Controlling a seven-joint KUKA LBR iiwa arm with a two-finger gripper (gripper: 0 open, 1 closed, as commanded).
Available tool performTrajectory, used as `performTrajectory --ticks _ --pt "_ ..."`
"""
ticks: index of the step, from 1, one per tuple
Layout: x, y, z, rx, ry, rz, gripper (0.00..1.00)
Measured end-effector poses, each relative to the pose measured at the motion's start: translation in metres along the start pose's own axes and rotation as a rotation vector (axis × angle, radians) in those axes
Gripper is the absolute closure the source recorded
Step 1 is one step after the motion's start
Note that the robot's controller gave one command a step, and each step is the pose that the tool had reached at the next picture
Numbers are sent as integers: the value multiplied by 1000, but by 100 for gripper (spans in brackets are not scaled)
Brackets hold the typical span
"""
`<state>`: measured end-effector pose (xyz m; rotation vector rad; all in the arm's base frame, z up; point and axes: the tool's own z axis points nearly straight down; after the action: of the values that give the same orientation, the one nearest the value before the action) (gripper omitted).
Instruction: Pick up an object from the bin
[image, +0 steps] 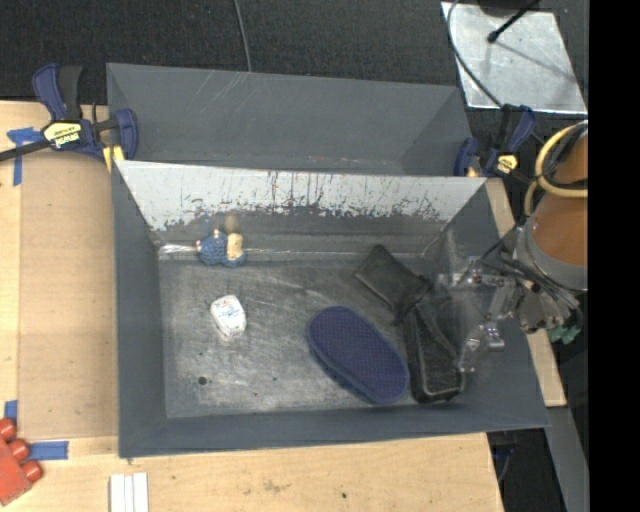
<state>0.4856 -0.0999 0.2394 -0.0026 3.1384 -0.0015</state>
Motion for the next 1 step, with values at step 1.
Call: performTrajectory --ticks 1 --pt "-43 21 159 0 4 128 0"
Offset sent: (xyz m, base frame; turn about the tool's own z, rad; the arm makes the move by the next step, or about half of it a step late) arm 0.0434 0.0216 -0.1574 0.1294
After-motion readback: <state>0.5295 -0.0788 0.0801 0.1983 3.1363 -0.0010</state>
